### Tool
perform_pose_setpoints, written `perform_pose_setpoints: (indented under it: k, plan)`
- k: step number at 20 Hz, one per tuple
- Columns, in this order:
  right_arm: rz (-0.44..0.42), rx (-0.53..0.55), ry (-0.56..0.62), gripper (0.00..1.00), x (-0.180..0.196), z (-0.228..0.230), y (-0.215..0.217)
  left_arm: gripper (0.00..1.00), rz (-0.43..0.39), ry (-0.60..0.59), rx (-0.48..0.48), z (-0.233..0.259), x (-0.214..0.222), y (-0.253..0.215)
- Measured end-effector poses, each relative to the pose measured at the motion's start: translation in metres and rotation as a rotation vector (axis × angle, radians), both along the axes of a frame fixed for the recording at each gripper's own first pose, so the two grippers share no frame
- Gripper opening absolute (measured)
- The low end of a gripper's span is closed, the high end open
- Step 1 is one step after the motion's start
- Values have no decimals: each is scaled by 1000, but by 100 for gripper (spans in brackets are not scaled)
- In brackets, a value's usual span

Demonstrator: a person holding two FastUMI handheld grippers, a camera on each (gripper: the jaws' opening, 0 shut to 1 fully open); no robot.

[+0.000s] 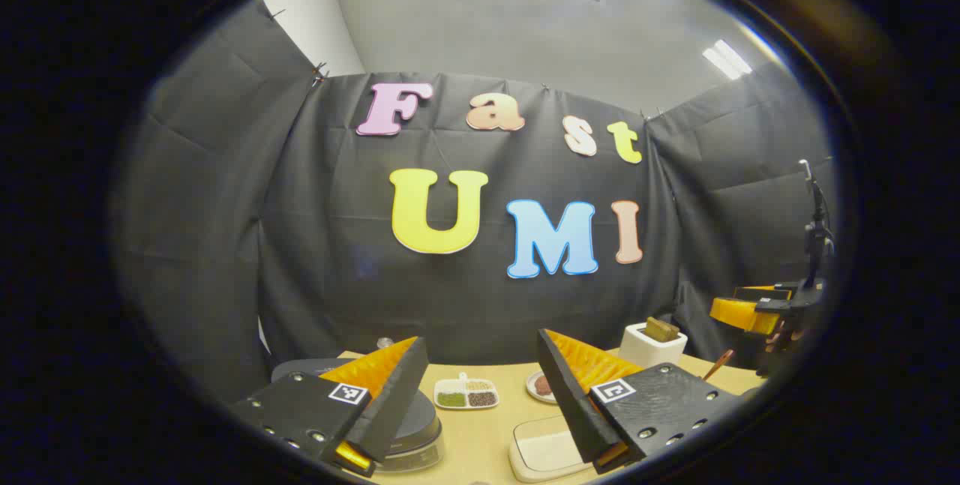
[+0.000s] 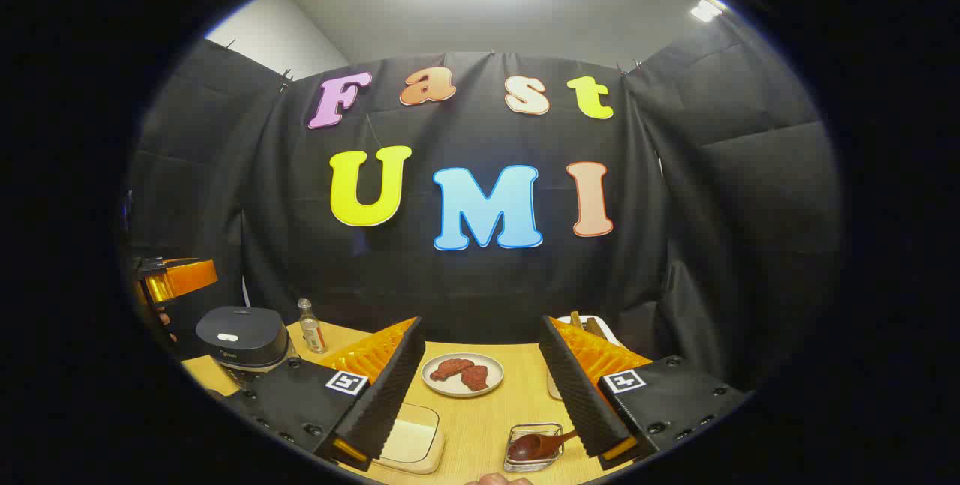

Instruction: Close the left gripper, press the button to open the rice cooker; take a wooden spoon from the chopstick holder with the right hand, scoop a spoonful of rice and pour it into the rice cooker, then put the wooden spoon back into the chopstick holder.

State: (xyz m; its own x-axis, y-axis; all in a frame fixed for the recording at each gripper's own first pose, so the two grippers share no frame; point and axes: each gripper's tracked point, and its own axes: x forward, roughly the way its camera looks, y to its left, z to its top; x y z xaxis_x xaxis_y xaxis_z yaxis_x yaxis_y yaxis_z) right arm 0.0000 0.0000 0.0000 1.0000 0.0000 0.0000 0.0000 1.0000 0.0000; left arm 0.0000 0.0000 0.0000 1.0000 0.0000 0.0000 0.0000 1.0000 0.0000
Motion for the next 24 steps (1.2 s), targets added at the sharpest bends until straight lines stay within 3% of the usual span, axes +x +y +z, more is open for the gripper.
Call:
perform_pose_setpoints:
  k: [4, 12, 16, 24]
  plan:
    - [22, -27, -14, 98, 0, 0, 13, 92, 16, 8, 13, -2, -8, 5]
    - [-2, 25, 0, 98, 20, 3, 23, 92, 60, 39, 69, -11, -39, 24]
    - [23, 39, -6, 98, 11, 3, 32, 92, 51, 50, 41, -17, -47, 24]
    - [-53, 23, -30, 98, -36, 2, 10, 91, 1, 52, -57, -40, -80, 12]
